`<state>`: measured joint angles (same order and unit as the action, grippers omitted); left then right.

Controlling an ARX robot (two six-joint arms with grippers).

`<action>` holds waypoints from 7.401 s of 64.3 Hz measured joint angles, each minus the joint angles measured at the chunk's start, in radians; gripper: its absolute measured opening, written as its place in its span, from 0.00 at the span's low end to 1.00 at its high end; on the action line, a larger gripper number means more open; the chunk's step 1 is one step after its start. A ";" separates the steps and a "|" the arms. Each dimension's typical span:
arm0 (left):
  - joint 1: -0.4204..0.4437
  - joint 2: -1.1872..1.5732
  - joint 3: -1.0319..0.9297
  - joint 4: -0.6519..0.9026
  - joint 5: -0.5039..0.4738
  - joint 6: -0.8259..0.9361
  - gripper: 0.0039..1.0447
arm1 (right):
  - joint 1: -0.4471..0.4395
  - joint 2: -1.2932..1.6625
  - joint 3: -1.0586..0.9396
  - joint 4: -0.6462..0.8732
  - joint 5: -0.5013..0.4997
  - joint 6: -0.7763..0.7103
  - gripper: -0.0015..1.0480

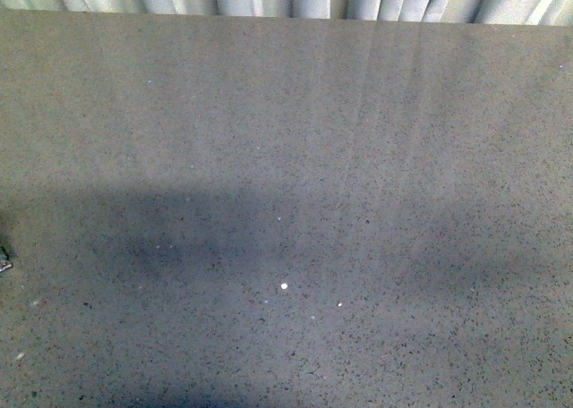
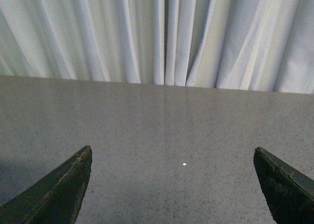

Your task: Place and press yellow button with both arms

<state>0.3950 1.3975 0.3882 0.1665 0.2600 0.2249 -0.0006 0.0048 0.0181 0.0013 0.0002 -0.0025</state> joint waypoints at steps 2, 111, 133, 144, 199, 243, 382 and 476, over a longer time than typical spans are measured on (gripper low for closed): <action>0.000 0.005 0.001 0.003 -0.002 0.000 0.91 | 0.000 0.000 0.000 0.000 0.000 0.000 0.91; -0.035 0.080 0.023 0.037 -0.047 0.027 0.49 | 0.000 0.000 0.000 0.000 0.000 0.000 0.91; -0.042 0.080 0.031 0.037 -0.040 0.030 0.32 | 0.000 0.000 0.000 0.000 0.000 0.000 0.91; -0.042 0.080 0.031 0.037 -0.039 0.035 0.32 | 0.000 0.000 0.000 0.000 0.000 0.000 0.91; -0.547 -0.115 0.259 -0.180 -0.116 -0.062 0.32 | 0.000 0.000 0.000 0.000 0.000 0.000 0.91; -0.826 0.398 0.422 0.089 -0.198 -0.125 0.32 | 0.000 0.000 0.000 0.000 0.000 0.000 0.91; -0.399 -0.758 -0.283 0.362 -0.260 -0.233 0.01 | 0.000 0.000 0.000 0.000 0.000 0.000 0.91; -0.397 -1.381 -0.376 -0.167 -0.261 -0.233 0.01 | 0.557 1.946 1.236 -0.111 0.051 -0.018 0.11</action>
<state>-0.0017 0.0170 0.0124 -0.0002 -0.0006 -0.0078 0.5560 1.9507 1.2545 -0.1101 0.0517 -0.0200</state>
